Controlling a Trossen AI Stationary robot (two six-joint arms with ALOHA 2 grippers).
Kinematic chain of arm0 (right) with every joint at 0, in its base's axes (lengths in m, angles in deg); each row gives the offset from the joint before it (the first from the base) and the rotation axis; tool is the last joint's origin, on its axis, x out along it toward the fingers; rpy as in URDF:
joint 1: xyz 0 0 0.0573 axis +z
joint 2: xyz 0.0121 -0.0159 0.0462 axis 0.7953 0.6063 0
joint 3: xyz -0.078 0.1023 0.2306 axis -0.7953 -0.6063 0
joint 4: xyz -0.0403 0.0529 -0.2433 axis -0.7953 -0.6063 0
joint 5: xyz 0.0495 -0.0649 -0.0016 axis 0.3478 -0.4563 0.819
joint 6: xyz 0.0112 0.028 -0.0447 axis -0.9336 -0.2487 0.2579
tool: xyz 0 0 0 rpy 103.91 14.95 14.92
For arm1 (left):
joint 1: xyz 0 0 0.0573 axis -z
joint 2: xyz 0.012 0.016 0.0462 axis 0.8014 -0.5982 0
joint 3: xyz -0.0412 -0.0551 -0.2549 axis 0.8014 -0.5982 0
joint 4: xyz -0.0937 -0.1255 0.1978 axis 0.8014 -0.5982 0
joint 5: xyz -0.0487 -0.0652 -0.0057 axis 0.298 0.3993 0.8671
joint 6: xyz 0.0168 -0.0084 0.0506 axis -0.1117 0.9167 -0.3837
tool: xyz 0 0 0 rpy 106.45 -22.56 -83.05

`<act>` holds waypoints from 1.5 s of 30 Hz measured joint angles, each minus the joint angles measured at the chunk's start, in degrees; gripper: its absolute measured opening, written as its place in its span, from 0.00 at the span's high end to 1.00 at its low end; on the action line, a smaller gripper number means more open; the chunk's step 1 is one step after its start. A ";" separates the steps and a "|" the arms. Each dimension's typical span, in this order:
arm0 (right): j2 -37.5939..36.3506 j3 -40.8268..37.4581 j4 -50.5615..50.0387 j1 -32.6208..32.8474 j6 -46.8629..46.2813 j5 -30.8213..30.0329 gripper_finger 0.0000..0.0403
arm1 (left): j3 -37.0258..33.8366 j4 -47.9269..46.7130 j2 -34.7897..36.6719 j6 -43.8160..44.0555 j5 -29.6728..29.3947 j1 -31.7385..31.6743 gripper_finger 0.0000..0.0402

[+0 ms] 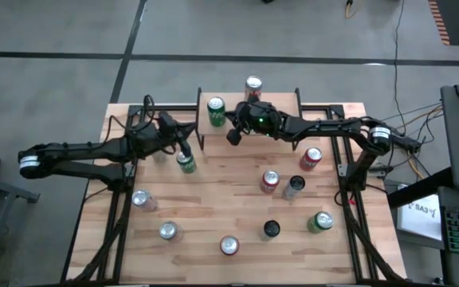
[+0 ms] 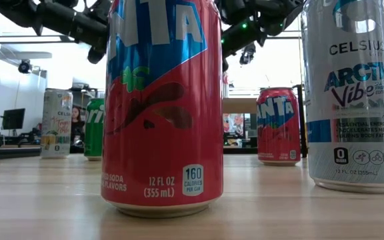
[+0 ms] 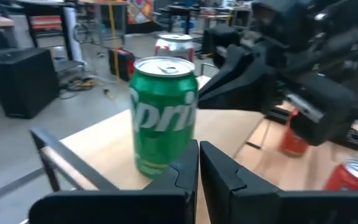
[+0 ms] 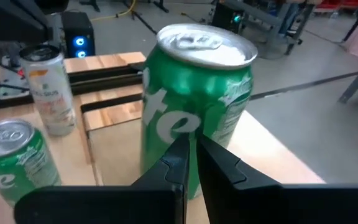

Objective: Place canned beverage on shelf
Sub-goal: Put the middle green soda can on the shelf

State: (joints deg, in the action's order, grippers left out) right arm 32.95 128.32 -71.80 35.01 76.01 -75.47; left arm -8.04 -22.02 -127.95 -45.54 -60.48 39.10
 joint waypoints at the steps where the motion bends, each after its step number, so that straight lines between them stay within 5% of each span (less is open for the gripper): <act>1: -0.33 0.00 -0.40 0.00 0.13 -0.36 0.94 | 0.00 0.00 0.00 -0.31 -0.79 0.01 1.00; 21: -2.93 3.05 -1.03 -1.43 6.62 -7.34 0.94 | 11.01 -1.53 -8.64 -17.84 -1.57 -7.60 1.00; 45: 0.93 3.43 0.53 -3.37 7.81 -4.34 0.94 | 16.24 -1.98 -18.12 -12.72 3.90 -10.38 1.00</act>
State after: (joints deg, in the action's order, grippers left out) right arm 33.88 131.76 -71.27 31.64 83.81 -79.81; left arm 8.20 -24.00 -146.06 -58.26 -56.58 28.72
